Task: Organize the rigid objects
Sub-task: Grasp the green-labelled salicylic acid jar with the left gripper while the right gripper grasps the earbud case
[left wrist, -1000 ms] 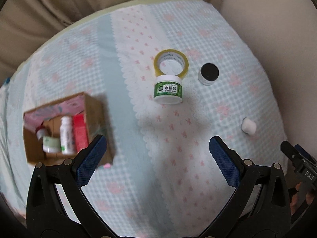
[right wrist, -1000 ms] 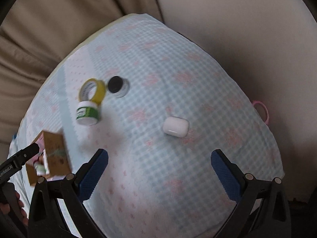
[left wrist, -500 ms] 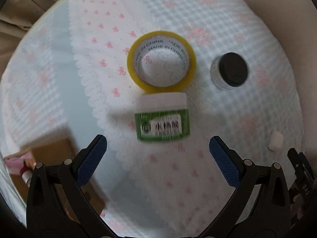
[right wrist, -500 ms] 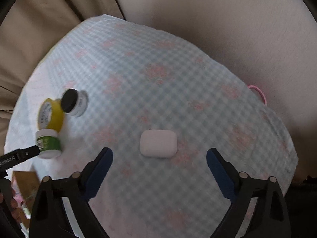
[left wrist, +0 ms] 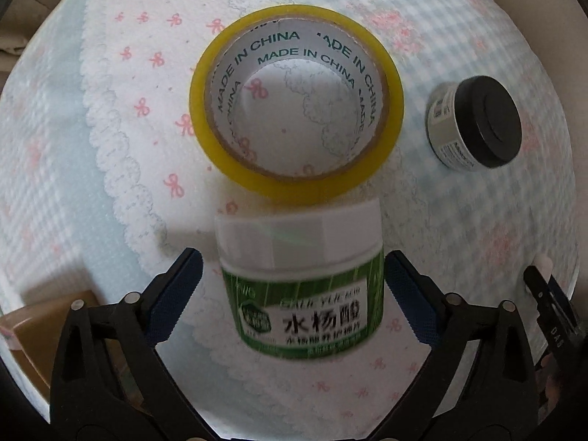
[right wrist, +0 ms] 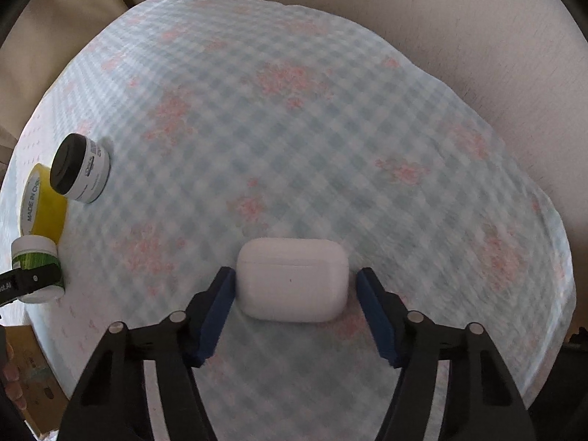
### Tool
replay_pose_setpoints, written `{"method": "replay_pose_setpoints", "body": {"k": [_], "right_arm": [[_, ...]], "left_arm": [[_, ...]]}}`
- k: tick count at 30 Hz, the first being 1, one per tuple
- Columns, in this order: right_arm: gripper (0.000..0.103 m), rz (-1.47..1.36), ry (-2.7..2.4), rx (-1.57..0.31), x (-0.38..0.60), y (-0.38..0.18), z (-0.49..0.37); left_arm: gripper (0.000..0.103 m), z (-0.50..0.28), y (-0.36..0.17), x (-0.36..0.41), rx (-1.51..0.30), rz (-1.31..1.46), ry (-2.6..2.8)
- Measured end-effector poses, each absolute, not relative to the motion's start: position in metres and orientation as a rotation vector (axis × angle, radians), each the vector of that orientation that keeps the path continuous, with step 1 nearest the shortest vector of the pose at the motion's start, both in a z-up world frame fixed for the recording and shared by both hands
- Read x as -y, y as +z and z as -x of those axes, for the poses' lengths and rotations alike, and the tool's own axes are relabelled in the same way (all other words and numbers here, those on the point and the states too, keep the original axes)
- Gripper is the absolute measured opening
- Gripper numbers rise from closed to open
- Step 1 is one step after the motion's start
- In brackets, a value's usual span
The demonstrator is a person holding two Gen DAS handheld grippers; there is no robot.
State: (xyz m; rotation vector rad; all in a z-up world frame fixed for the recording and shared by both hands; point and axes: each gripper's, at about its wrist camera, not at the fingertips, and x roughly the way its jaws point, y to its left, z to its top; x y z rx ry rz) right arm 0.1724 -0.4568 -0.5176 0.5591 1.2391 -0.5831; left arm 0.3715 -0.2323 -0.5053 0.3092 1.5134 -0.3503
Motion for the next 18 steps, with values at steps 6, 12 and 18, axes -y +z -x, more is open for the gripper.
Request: {"method": "replay_pose_setpoints", "body": {"k": [6,12,18], "right_arm": [[0.056,-0.57,-0.576,-1.241,0.46,-0.52,-0.178],[0.056,-0.587,-0.559,-1.226,0.461,-0.514,-0.176],[0.056,-0.59,-0.553,-1.194,0.462,-0.497,-0.158]], "left_arm": [[0.069,-0.383,-0.514,0.229,-1.562,-0.233,-0.354],[0.069,-0.379,-0.51,0.232,-1.54,-0.246,-0.351],[0.069,-0.353,-0.489,0.228,-1.499,-0.252,-0.36]]}}
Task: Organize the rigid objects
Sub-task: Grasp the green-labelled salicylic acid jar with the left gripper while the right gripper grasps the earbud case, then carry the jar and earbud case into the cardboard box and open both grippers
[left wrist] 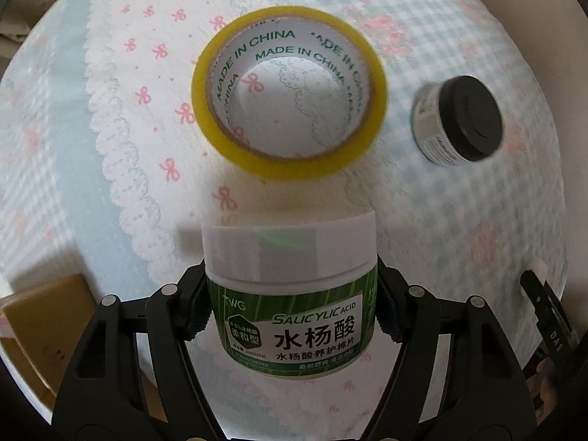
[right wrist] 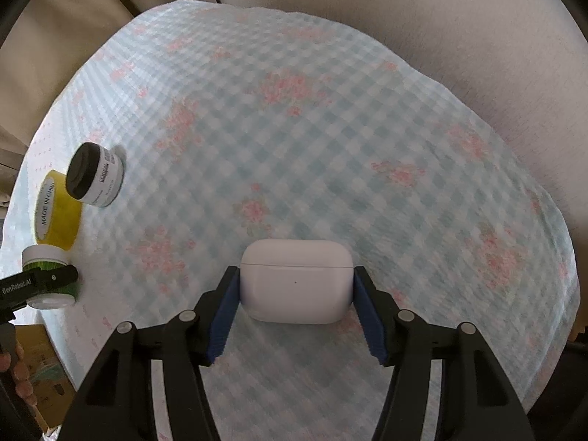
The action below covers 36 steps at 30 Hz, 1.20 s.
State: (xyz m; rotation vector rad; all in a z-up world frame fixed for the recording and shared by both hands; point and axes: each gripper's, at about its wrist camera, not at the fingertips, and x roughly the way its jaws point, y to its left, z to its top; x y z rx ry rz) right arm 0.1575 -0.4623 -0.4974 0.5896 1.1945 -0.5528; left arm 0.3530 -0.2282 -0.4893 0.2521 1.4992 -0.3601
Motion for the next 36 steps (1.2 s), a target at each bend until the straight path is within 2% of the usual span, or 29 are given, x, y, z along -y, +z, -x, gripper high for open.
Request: {"method": "replay_pose_setpoints", "body": {"k": [8,22,29,36], "right_arm": [[0.056,-0.561,-0.512,-1.139,0.461,-0.454,-0.132],[0.056,-0.421,-0.251,-1.005,0.432,-0.314,-0.113],[0.056,-0.356,-0.125,-0.974,0.39,-0.281,-0.116],[0.056,-0.302,-0.047,-0.967,0.317,-0.252,-0.119]], "left_arm": [[0.069,-0.311,-0.43,0.208,-1.414,-0.186,-0.345],[0.069,-0.222,-0.271,0.126,-1.193,0.063,-0.208],[0.069,-0.189,-0.231,0.067,-1.123,0.118,-0.116],[0.069,-0.164,-0.223,-0.005,-1.089,0.173,-0.085]]}}
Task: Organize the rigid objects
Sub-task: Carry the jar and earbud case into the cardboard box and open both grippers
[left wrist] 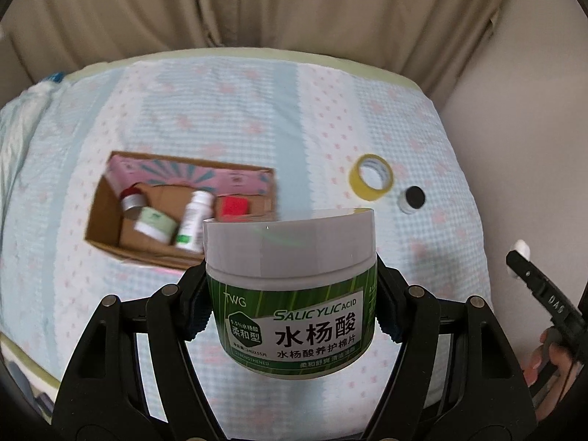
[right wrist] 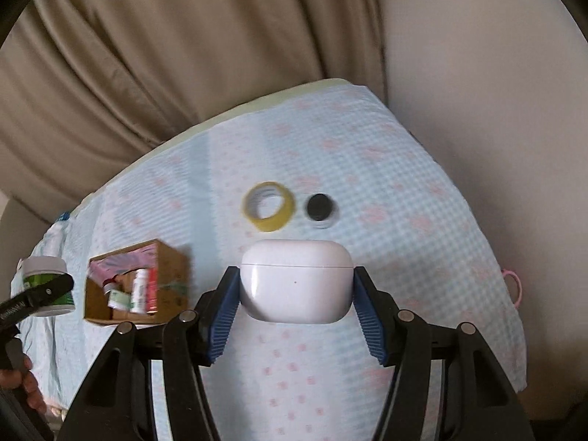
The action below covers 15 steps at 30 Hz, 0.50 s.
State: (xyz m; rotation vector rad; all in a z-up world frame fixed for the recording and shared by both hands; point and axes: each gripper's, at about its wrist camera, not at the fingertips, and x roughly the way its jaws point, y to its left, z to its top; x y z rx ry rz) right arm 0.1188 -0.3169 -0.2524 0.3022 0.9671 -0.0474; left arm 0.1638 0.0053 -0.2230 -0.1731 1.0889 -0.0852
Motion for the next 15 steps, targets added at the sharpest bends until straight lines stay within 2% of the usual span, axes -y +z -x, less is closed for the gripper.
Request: {"method": "replay_pose_setpoints", "body": {"k": [8,15], "right_arm": [[0.056,-0.359,-0.058,-0.993,0.211,-0.249,-0.121],[0.056,-0.38,-0.077,-1.043,0.103,-0.262,-0.138]], "left_arm": [[0.069,-0.159,-0.248,-0.109,-1.158,0.201,-0.133],[0.069,-0.184,-0.268,-0.202,-1.2,0.146,-0.175]]}}
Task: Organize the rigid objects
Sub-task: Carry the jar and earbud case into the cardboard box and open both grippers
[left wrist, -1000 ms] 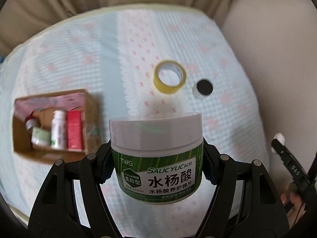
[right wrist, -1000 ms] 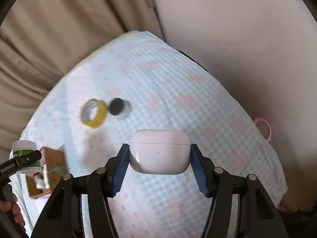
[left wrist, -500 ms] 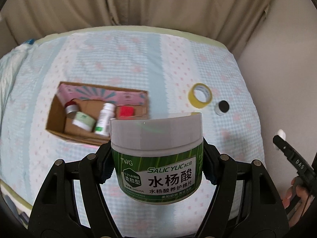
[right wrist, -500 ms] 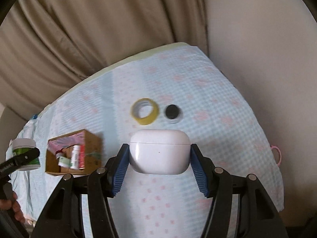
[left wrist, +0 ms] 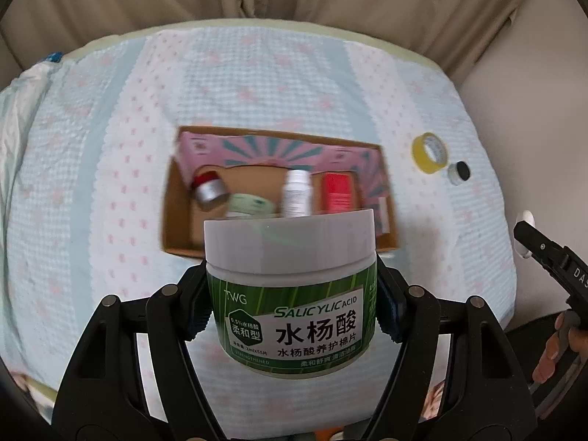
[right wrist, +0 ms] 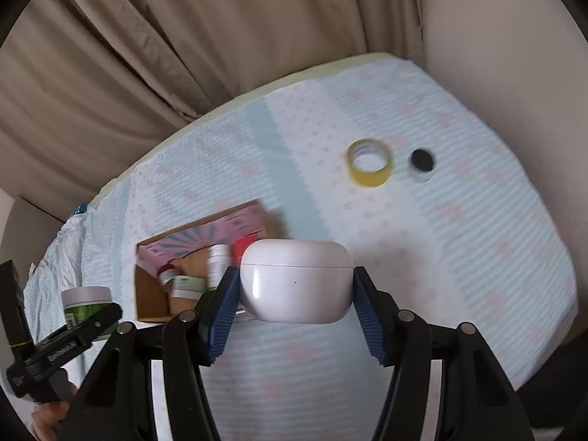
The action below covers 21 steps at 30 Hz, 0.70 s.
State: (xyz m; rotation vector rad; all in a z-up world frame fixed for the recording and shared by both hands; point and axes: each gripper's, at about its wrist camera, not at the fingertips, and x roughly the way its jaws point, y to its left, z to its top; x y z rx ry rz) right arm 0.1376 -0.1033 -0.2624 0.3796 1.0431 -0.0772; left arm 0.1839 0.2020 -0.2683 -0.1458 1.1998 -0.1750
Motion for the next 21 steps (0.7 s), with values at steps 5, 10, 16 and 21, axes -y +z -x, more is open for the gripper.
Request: {"method": "replay_pose_setpoints", "body": {"k": [5,10,16,21], "right_arm": [[0.056,-0.356,-0.031,-1.095,0.046,-0.274,-0.165],[0.056,-0.321,0.021,-1.157,0.003,-0.294,-0.203],[0.056,-0.295,0.076,-1.245,-0.033,-0.331,-0.256],[0.056,-0.244,0.15,-1.32,-0.066,-0.373,-0.297]], "left_arm": [[0.069,-0.207,-0.293,-0.252,-1.253,0.147,-0.165],[0.069,-0.229,-0.32,-0.275,-1.307,0.144,-0.157],[0.069,-0.248,-0.351,-0.273,-1.377,0.123,-0.168],[0.068,-0.262,-0.392,-0.263,-1.448,0.074,-0.177]]}}
